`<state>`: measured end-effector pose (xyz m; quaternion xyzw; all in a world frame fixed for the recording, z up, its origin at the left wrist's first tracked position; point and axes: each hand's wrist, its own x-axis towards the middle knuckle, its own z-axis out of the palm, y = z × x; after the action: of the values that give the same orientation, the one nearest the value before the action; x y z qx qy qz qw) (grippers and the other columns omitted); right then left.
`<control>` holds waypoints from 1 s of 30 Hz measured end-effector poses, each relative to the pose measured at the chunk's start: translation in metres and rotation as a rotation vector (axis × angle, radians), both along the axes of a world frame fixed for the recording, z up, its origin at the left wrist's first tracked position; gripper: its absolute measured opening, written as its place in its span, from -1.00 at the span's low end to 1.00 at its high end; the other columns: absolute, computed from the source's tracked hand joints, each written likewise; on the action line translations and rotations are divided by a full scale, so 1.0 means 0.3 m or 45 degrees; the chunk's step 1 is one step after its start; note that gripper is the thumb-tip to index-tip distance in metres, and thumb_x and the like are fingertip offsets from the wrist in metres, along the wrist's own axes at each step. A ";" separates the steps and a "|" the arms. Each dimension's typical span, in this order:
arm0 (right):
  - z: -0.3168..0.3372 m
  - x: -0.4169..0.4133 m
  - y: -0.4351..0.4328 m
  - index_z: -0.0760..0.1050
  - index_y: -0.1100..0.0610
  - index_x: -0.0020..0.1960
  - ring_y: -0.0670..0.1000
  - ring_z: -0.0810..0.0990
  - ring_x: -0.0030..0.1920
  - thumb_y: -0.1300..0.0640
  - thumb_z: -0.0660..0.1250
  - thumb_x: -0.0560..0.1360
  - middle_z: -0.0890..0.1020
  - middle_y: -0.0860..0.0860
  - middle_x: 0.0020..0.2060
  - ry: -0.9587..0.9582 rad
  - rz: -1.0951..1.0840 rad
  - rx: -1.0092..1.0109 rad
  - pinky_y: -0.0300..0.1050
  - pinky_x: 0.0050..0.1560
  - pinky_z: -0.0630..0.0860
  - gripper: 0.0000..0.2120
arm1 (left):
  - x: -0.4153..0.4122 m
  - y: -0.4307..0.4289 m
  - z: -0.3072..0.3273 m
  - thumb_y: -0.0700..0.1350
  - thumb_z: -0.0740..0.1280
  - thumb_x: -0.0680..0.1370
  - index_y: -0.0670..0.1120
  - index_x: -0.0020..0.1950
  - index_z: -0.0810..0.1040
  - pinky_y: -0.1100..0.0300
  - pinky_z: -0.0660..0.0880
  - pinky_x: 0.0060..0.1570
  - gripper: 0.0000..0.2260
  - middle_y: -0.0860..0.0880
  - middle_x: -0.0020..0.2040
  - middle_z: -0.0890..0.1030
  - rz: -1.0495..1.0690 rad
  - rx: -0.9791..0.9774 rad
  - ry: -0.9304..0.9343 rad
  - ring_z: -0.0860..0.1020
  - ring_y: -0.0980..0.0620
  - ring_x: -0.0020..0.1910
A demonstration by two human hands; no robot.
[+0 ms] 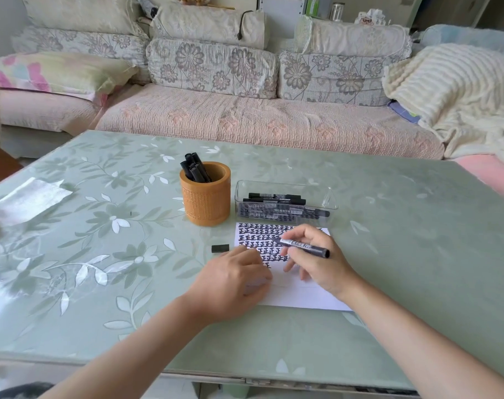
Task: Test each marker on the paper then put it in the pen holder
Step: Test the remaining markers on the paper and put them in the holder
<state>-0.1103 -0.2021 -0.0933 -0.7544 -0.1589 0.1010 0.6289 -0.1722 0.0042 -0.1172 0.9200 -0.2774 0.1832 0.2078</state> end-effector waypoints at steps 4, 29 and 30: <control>-0.028 0.006 0.011 0.46 0.15 -0.20 0.11 0.49 -0.44 0.35 0.38 0.45 0.57 0.14 -0.41 0.019 -0.068 -0.085 -0.16 -0.48 0.43 -0.85 | 0.000 0.001 -0.005 0.04 0.32 0.52 0.11 -0.04 0.63 0.17 0.44 -0.21 -0.89 0.11 -0.12 0.51 0.011 0.011 0.026 0.48 0.05 -0.13; -0.074 0.021 0.012 0.37 0.05 -0.35 -0.10 0.39 -0.36 0.19 0.38 0.33 0.46 -0.16 -0.42 -0.325 0.000 -0.299 -0.17 -0.30 0.32 -0.80 | 0.003 -0.004 0.003 0.06 0.32 0.51 0.12 -0.02 0.65 0.28 0.37 -0.20 -0.86 0.14 -0.13 0.51 0.050 -0.010 0.089 0.45 0.09 -0.13; -0.075 0.022 0.011 0.36 0.06 -0.35 -0.10 0.39 -0.36 0.18 0.37 0.33 0.45 -0.15 -0.43 -0.331 -0.002 -0.297 -0.16 -0.30 0.32 -0.81 | 0.003 -0.004 0.003 0.06 0.32 0.51 0.12 -0.02 0.65 0.27 0.38 -0.20 -0.86 0.14 -0.13 0.51 0.053 -0.009 0.094 0.45 0.09 -0.13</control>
<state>-0.1038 -0.1987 -0.1157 -0.8291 -0.2257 0.0198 0.5112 -0.1713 0.0029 -0.1163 0.9309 -0.2497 0.1545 0.2173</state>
